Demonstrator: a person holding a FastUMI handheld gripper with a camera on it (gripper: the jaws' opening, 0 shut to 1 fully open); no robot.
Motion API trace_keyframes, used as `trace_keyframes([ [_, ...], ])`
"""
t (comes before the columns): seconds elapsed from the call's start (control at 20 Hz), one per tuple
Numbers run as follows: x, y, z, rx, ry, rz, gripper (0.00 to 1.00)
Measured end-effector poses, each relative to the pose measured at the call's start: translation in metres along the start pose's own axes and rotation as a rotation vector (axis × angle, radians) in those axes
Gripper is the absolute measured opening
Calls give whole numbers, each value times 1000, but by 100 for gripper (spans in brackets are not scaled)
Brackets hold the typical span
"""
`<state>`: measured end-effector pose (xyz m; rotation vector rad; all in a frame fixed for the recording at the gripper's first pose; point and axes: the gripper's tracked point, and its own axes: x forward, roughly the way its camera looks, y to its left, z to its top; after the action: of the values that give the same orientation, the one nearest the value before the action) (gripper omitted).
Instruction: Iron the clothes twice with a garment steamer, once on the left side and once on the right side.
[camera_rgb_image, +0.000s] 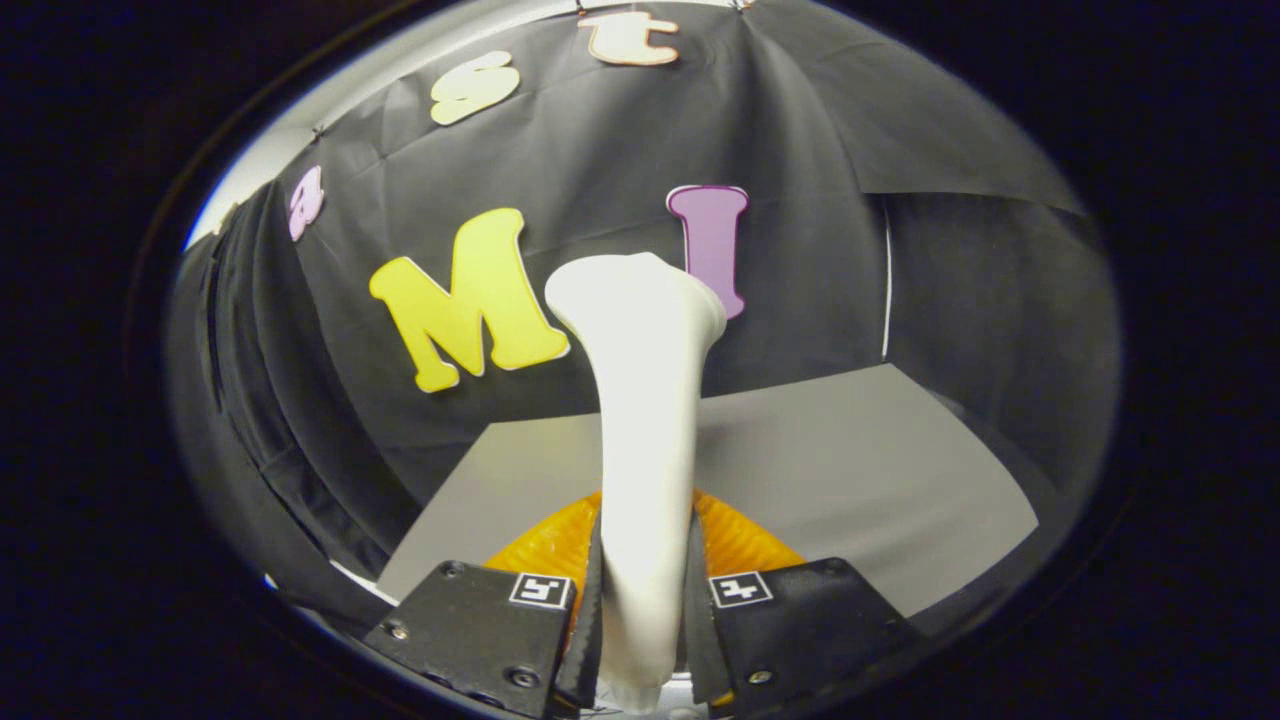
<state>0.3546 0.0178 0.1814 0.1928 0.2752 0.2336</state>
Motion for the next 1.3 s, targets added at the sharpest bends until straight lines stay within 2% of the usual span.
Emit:
trace_keyframes([
  [0.35, -68, 55, 9, -17, -96, -25, 37],
  [0.65, -115, 146, 17, -81, -182, 7, 37],
  [1.3, -164, 391, 54, -153, -369, 228, 37],
])
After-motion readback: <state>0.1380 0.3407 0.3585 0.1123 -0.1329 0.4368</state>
